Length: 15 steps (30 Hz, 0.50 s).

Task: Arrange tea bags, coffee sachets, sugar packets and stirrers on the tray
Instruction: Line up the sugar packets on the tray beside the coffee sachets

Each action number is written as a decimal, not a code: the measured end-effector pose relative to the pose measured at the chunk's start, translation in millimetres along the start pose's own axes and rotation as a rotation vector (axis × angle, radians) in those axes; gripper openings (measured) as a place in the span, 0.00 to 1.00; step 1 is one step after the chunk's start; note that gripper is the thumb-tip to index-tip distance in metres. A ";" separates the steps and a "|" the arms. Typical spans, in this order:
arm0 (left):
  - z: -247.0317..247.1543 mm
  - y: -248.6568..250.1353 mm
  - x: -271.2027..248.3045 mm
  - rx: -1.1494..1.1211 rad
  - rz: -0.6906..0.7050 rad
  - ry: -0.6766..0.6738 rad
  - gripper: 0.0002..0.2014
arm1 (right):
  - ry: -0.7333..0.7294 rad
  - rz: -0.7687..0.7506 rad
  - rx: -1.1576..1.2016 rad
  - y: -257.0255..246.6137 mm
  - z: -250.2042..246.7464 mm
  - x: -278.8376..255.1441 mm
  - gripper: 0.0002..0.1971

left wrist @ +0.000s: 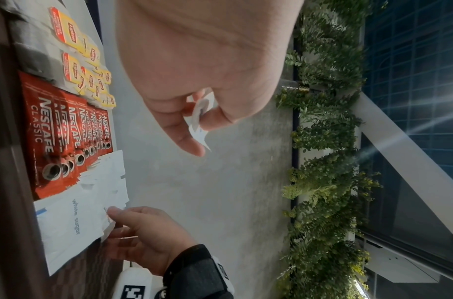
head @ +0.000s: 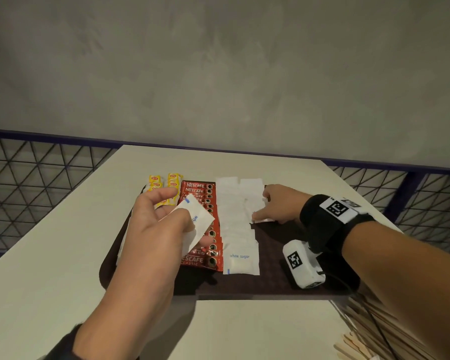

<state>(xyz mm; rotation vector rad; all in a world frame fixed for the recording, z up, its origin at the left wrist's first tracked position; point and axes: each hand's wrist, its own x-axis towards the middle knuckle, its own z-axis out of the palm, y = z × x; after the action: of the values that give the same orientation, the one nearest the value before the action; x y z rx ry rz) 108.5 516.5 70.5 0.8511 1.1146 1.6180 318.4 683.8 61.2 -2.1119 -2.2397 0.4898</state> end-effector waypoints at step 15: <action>17.8 -10.4 -34.1 0.184 0.168 -0.277 0.26 | -0.067 -0.405 0.608 13.1 1.4 -199.5 0.01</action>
<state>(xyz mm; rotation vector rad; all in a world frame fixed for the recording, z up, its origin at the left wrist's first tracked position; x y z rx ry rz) 137.9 490.1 66.0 1.2782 1.0261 1.4898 347.1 488.9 95.6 -1.3310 -2.0977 1.0509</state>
